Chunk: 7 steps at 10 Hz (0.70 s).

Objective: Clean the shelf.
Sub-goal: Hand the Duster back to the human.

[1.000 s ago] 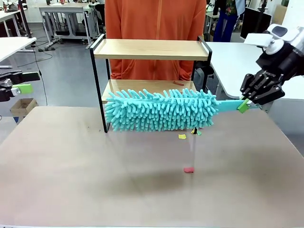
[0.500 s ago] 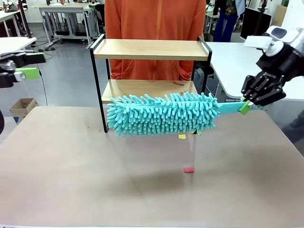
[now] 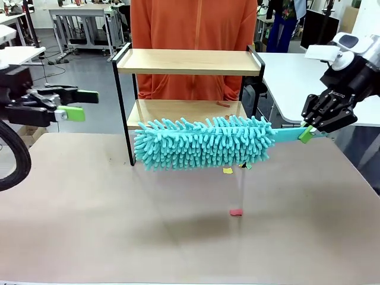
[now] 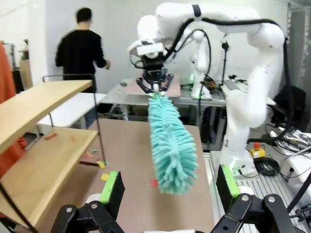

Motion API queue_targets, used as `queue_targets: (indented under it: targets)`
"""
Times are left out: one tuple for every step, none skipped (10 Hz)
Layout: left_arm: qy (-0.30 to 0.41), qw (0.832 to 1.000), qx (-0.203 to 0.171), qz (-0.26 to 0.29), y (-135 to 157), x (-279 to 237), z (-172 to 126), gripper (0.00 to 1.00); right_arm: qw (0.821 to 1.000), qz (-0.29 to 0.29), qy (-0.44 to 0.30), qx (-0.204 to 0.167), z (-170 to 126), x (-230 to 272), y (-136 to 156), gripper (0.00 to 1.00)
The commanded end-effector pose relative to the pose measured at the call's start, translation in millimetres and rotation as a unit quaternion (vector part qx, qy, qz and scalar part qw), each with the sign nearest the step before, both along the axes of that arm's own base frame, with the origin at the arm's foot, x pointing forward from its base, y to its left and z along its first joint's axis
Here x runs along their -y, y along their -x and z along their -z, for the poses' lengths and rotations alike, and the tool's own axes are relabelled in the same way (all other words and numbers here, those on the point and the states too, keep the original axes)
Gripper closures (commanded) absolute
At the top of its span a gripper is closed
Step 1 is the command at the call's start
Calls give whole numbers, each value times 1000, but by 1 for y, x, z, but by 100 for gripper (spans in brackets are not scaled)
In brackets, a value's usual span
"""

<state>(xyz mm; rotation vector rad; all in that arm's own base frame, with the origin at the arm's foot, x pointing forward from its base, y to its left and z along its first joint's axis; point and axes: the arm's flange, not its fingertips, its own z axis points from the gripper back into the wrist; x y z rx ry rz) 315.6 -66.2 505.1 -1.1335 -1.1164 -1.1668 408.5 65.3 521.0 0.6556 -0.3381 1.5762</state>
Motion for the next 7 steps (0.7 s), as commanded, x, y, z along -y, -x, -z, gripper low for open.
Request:
queue_targets:
  targets:
    - [-12,1000,-18,22,94,29,48,0,1000,0,-12,3,-2,0,0,87]
    - [-13,999,-24,32,100,37,53,0,1000,0,-12,3,-2,0,0,87]
    - [-16,999,-25,37,103,46,61,0,1000,0,-12,3,-2,0,0,87]
    - [-15,999,-34,23,99,51,68,0,1000,0,-12,3,-2,0,0,87]
    - [-39,998,-45,-22,89,48,64,0,1000,0,-12,3,-2,0,0,87]
    - [-23,999,-21,44,6,36,7,0,1000,0,-12,3,-2,0,0,87]
    - [-23,999,-21,44,6,36,7,0,1000,0,-12,3,-2,0,0,87]
